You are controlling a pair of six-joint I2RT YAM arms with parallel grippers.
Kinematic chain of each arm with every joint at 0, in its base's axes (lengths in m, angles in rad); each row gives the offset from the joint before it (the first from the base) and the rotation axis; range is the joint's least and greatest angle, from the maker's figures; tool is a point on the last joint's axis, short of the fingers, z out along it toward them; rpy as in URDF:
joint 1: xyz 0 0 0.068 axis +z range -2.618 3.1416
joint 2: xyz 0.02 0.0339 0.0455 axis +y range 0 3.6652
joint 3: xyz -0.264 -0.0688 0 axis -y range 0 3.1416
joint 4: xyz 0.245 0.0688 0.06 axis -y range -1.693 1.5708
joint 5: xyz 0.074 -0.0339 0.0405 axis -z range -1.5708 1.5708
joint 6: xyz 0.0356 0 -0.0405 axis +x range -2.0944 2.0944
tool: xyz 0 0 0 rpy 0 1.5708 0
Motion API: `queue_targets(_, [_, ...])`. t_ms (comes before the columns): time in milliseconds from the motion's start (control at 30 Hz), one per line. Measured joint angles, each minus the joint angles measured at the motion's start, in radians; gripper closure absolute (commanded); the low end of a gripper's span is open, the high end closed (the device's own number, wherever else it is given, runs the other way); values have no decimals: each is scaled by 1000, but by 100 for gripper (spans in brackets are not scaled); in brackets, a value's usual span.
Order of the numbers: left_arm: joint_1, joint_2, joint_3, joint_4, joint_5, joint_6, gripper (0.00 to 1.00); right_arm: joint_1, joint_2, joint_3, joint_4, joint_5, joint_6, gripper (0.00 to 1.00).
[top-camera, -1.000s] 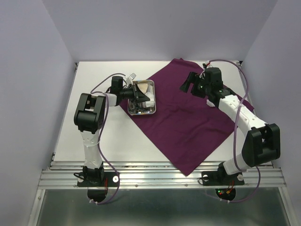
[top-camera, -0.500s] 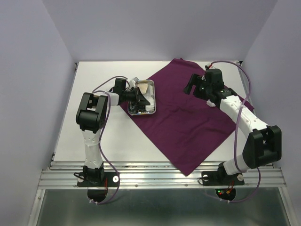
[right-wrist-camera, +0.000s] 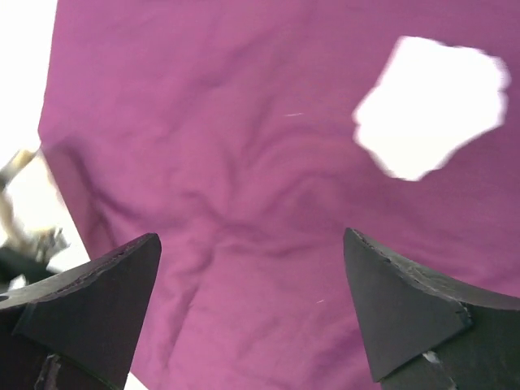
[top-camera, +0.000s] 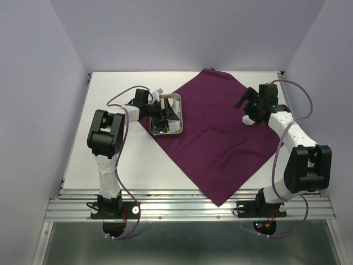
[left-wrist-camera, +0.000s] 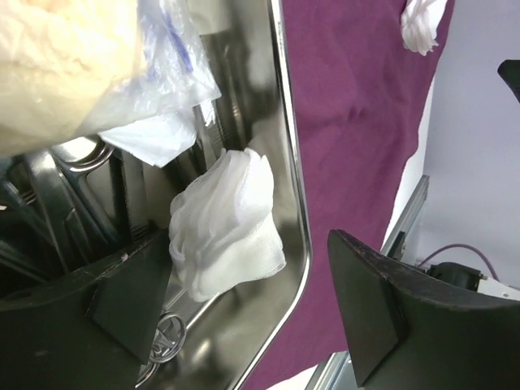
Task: Prepare the surgical pack
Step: Place the medical item in the container, then pick up the medical item from the surgical kit.
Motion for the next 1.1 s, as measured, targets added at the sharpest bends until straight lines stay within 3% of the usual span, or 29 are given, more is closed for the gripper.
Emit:
queue_targets(367, [1,-62,31,-135,-94,62,10,-152,0,-124,49,-42,92,0])
queue_targets(700, [1,-142,62,-222,-151,98,10,-259,19,-203,163,-61,127,22])
queue_targets(1100, [1,-220,120,-264,-155,110,10,-295,203,-219,347,-124,203,30])
